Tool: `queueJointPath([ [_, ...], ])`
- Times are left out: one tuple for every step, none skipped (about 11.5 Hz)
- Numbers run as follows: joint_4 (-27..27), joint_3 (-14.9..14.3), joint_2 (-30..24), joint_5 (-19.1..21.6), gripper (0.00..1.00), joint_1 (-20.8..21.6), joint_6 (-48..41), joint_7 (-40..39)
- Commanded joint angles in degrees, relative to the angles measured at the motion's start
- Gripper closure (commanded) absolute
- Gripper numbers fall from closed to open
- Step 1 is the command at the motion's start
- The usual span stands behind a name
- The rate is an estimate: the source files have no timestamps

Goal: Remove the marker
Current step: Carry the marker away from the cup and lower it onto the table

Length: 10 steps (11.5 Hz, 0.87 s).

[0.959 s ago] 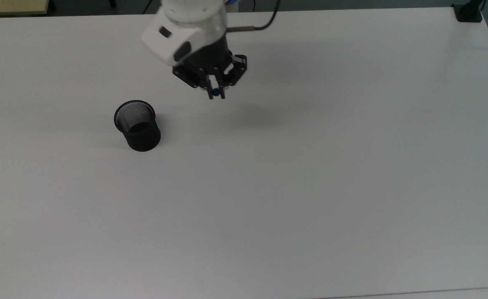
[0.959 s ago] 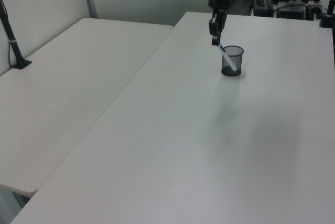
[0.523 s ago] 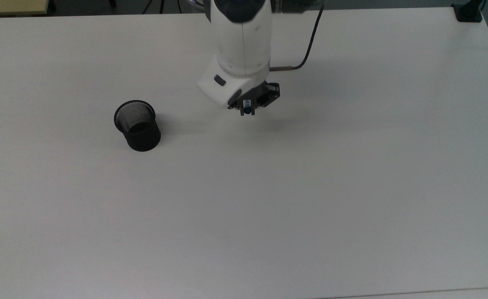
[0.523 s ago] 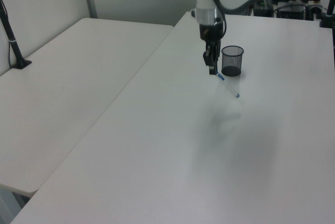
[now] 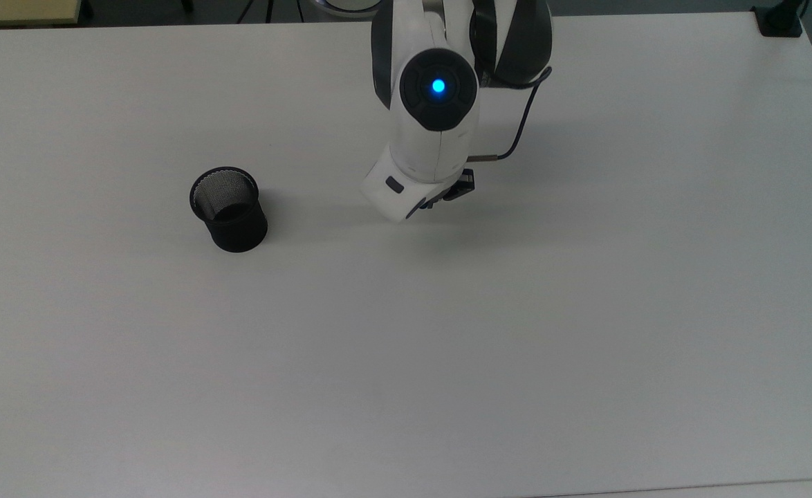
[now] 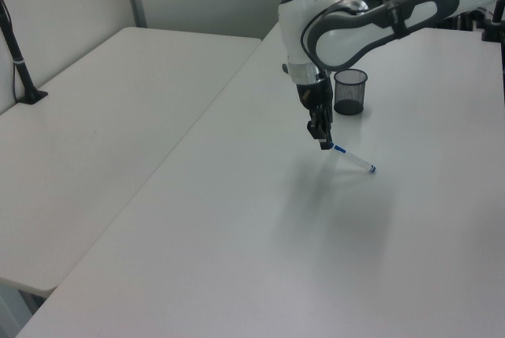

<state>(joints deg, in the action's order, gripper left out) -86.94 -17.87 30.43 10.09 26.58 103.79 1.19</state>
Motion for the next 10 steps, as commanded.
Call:
queueJointPath([
  [-0.9,-0.7,1.9,0.1,0.79,0.8,3.4,0.5],
  [-0.9,-0.7,2.1,-0.1,0.72,0.8,4.4,0.5],
  [-1.0,-0.7,2.3,-0.1,0.69,0.8,5.5,0.5],
  [-1.0,-0.8,2.3,-0.1,0.64,0.8,5.4,0.4],
  [-1.0,-0.8,2.2,-0.2,0.34,0.8,5.3,0.4],
  [-1.0,-0.8,1.7,-0.5,0.13,0.8,5.2,0.4],
  [-1.0,-0.8,0.2,-0.9,0.00,0.7,4.9,0.4],
  [-1.6,-0.9,-1.9,-1.8,0.00,0.2,4.8,0.5],
  [-2.2,-0.9,-4.5,-3.0,0.00,-0.5,4.8,0.5],
  [-3.0,-0.8,-7.5,-4.5,0.00,-1.7,4.8,0.5],
])
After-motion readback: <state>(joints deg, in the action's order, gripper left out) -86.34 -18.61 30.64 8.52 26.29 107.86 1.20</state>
